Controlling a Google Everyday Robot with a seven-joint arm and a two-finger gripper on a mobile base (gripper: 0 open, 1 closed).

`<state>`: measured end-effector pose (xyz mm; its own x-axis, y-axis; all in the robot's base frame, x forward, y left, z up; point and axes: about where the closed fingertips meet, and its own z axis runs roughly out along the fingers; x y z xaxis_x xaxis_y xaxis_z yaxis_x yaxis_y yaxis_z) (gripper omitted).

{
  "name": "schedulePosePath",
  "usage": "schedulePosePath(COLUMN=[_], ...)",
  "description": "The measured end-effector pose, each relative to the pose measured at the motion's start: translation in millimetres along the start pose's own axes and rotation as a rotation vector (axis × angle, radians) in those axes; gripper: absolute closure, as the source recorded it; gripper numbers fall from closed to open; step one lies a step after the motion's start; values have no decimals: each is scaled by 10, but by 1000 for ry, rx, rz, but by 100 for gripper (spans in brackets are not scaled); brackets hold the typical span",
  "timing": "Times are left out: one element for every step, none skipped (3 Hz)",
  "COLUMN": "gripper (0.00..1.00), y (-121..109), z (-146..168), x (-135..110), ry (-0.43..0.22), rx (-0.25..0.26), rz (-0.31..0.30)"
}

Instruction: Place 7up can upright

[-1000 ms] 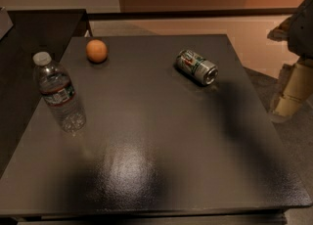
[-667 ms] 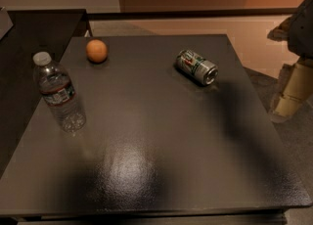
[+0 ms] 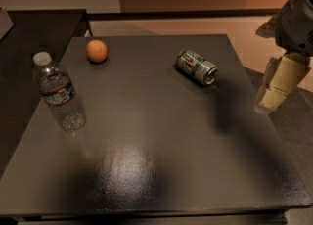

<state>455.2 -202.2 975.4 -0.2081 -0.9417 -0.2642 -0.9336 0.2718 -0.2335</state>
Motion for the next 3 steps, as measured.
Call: schedulePosePath(gripper=[0, 0, 0], y=[-197, -384, -583], z=[205, 416, 649], x=[-173, -350, -503], ry=[-18, 9, 55], rx=[-29, -42, -45], rz=[9, 36, 99])
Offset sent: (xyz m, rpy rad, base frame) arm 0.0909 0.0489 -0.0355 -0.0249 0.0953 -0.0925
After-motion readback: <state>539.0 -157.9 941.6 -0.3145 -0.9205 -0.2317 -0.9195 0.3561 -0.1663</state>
